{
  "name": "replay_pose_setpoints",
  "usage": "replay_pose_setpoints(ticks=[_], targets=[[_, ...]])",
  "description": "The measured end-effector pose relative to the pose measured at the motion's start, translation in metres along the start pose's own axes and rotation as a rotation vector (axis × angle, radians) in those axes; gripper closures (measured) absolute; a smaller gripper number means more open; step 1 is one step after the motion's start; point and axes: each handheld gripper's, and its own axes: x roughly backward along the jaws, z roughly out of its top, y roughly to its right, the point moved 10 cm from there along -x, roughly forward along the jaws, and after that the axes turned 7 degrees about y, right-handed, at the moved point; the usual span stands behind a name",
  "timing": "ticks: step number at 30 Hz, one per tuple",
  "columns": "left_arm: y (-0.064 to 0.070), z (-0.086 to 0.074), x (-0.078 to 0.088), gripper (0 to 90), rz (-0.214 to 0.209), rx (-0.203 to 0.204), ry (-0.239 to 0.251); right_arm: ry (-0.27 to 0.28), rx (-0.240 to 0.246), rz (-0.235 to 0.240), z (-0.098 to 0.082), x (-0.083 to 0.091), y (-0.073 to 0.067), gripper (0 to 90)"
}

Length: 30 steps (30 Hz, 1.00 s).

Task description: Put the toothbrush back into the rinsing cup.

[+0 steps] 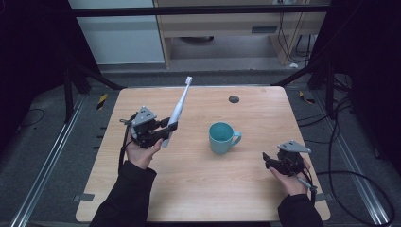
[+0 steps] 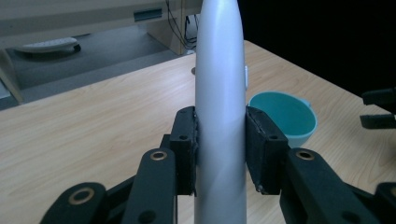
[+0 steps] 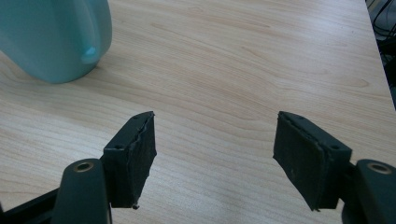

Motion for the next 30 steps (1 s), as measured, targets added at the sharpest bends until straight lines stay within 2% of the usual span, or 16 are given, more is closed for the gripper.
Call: replay_pose_setpoints(ticks=[3, 4, 6, 14, 22, 30], targets=[[0.007, 0.009, -0.019, 66.0, 0.000, -0.016, 0.013, 0.000, 0.004, 0.001, 0.000, -0.001, -0.003, 29.7], [0.007, 0.009, -0.019, 65.9, 0.000, -0.016, 0.013, 0.000, 0.004, 0.001, 0.000, -0.001, -0.003, 29.7], [0.013, 0.015, -0.032, 65.9, -0.005, -0.014, 0.025, -0.002, 0.009, 0.003, 0.000, -0.001, -0.003, 29.4], [0.034, 0.025, -0.065, 66.0, -0.016, -0.016, 0.067, 0.007, 0.004, 0.005, 0.000, -0.002, -0.002, 28.9], [0.050, 0.020, -0.088, 66.0, -0.029, -0.007, 0.075, 0.016, 0.010, -0.004, 0.001, -0.002, 0.000, 28.5], [0.058, 0.015, -0.105, 66.0, -0.037, 0.010, 0.092, 0.015, 0.010, -0.005, 0.001, -0.003, -0.001, 28.4]])
